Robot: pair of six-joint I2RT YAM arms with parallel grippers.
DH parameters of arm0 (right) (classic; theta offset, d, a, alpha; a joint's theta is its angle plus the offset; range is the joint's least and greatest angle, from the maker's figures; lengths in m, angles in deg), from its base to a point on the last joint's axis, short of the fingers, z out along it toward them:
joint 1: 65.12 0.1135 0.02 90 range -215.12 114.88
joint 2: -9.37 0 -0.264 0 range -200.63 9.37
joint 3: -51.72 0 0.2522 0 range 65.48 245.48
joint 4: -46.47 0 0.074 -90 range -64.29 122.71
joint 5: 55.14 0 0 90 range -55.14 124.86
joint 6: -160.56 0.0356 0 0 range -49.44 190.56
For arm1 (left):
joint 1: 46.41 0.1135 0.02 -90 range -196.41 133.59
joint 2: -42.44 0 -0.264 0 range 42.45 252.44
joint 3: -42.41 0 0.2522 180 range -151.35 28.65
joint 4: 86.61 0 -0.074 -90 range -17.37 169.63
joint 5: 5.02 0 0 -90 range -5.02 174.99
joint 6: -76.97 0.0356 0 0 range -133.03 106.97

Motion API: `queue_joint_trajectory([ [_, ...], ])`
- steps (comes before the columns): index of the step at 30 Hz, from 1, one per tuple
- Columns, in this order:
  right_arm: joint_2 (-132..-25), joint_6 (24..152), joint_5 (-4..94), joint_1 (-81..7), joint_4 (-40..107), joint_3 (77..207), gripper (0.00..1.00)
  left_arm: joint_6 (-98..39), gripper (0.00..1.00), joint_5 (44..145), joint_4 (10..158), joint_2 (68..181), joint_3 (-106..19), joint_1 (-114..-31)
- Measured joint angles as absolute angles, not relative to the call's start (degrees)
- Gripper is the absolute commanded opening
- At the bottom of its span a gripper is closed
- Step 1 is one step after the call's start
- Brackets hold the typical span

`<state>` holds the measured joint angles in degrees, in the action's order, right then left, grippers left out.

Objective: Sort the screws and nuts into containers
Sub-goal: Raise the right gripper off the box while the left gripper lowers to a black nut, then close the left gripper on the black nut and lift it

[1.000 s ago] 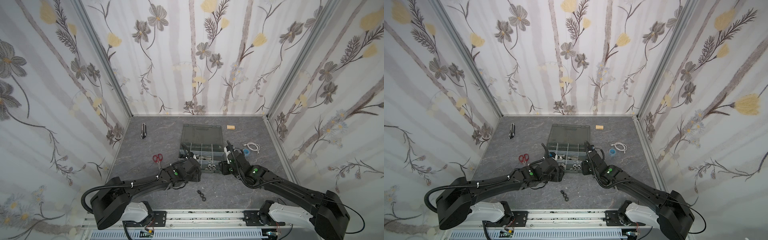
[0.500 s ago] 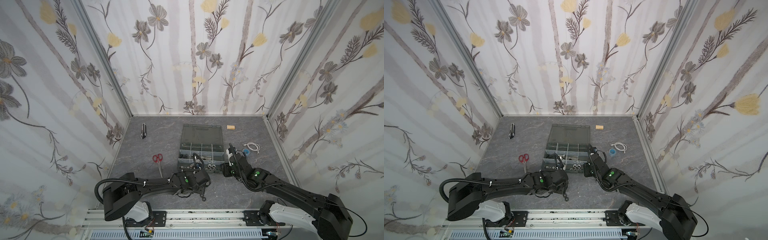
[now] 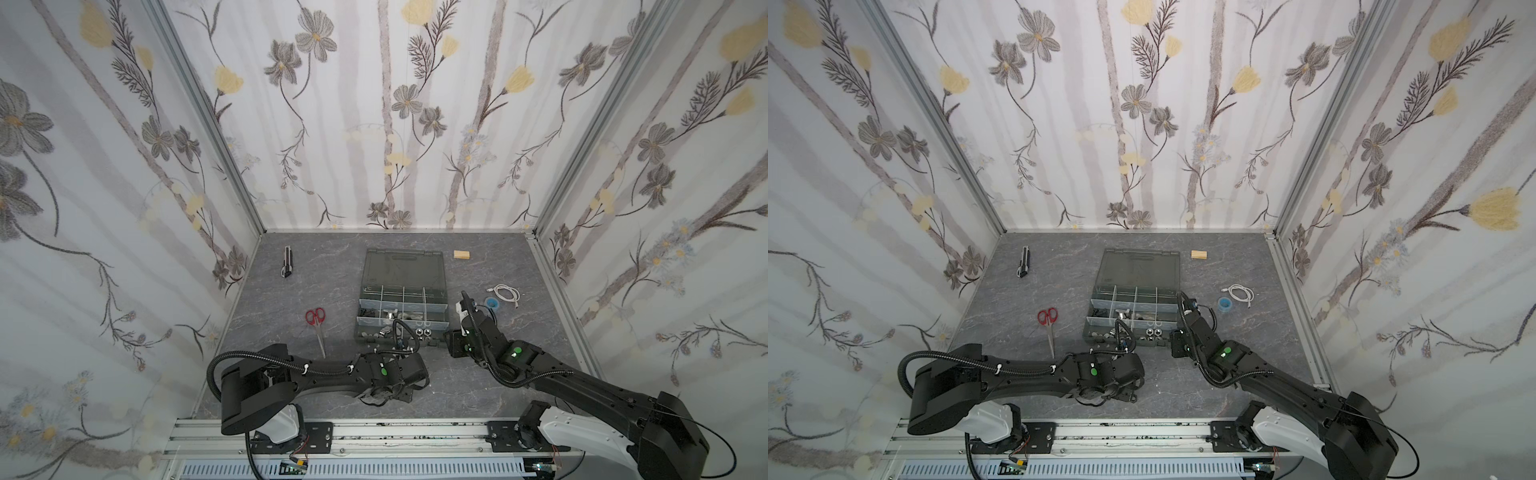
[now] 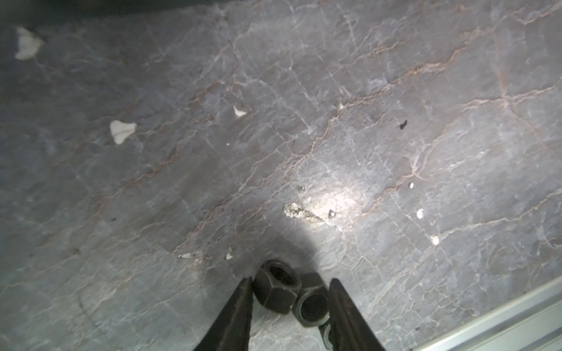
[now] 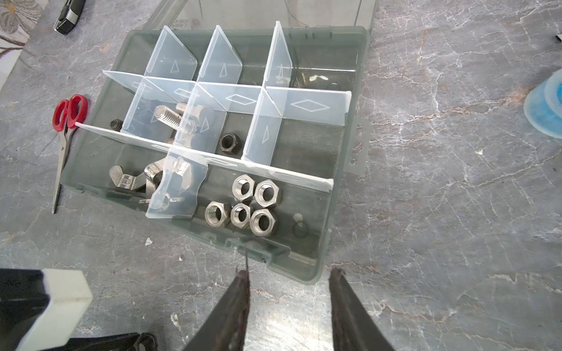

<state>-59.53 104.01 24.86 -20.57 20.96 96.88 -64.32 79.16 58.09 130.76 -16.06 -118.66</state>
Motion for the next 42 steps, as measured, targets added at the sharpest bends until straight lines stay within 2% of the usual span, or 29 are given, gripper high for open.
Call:
queue_joint_trajectory([
  [7, -59.3, 104.5, 24.9, -20.6, 21.3, 96.5, 0.44, -65.7, 0.34, 76.9, 58.0, 131.7, -17.0, -118.9],
  [21, -58.8, 104.8, 24.9, -20.7, 22.4, 96.0, 0.44, -65.5, 0.17, 75.1, 57.8, 133.9, -18.1, -118.9],
  [26, -58.2, 104.8, 24.8, -20.8, 22.2, 96.0, 0.44, -63.8, 0.15, 74.8, 57.7, 134.3, -20.3, -118.4],
  [35, -55.4, 105.0, 23.9, -20.8, 21.9, 96.0, 0.44, -56.7, 0.15, 72.9, 57.3, 132.6, -30.5, -110.3],
  [42, -53.4, 105.5, 23.6, -20.8, 19.9, 95.8, 0.44, -49.4, 0.16, 71.2, 58.8, 137.2, -38.3, -102.6],
])
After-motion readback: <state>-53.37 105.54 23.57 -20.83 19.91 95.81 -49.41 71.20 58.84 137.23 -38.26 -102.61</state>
